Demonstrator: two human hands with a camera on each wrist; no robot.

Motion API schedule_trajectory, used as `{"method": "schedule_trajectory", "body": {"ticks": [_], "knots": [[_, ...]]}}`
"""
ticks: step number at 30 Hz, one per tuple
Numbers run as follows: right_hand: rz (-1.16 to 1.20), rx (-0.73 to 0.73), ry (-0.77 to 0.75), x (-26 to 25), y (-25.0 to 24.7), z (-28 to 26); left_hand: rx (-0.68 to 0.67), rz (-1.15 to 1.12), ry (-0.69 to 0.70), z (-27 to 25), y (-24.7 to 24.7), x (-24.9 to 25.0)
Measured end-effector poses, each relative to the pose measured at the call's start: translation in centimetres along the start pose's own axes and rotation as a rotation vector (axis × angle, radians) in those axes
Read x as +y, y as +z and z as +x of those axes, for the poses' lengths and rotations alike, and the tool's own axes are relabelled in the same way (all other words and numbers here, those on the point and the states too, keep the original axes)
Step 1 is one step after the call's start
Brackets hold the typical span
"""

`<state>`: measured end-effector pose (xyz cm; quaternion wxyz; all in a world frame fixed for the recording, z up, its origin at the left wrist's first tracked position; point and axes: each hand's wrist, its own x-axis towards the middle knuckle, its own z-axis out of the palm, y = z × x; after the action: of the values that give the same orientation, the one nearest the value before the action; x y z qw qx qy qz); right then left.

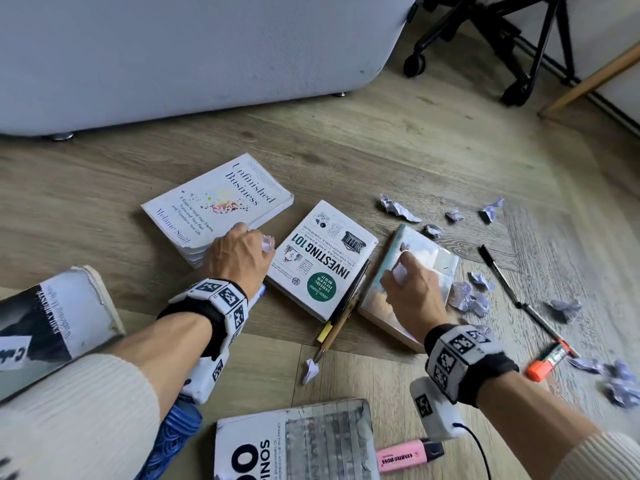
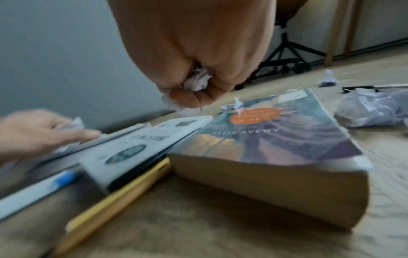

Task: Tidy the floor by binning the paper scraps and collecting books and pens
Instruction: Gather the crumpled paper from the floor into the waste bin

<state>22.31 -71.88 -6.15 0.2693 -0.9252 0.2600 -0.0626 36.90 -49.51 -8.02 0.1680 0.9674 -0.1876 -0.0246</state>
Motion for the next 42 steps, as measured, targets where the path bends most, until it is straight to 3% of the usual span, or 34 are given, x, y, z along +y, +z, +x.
{"method": "schedule_trajectory", "body": {"ticks": [2,6,10,17,19,22,25,31,36,40,42], "knots": [[-0.019,-0.080,-0.182,-0.3,1.0,-1.8,-0.010,0.005,0.024,-0.3,-0.4,0.1],[-0.099,-0.464,-0.499,-2.7,2.9,-6.1,-0.047,0.043,0.096,-0.5,-1.2,0.1],[-0.338,-0.658,-0.601,-3.0,5.0,-9.2,-0.076,0.098,0.130,-0.9,-2.0,-0.2],[-0.314,-0.514,-0.615,-2.5,4.4,-8.8,-0.133,0.097,-0.001,-0.8,-2.5,-2.4],[-0.249,-0.358,-0.549,-1.8,3.3,-7.5,-0.128,0.115,-0.006,-0.4,-2.4,-2.3],[-0.174,-0.137,-0.370,0.1,1.2,-4.4,-0.245,0.147,0.031,-0.6,-1.7,-2.0],[-0.163,-0.040,-0.251,1.6,-0.9,-1.0,-0.343,0.195,0.072,-1.2,-0.4,-1.7],[-0.257,-0.081,0.014,2.7,-1.5,4.3,-0.327,0.193,0.112,-1.5,0.5,-1.3],[-0.336,-0.080,0.093,3.3,0.0,6.2,-0.295,0.211,0.061,-1.8,-0.2,-0.1],[-0.375,-0.076,0.075,3.2,-0.1,5.8,-0.192,0.036,-0.059,-1.1,-0.3,1.6],[-0.361,-0.051,0.041,3.7,-0.5,5.2,-0.121,0.060,-0.055,-0.9,-0.3,3.1]]}}
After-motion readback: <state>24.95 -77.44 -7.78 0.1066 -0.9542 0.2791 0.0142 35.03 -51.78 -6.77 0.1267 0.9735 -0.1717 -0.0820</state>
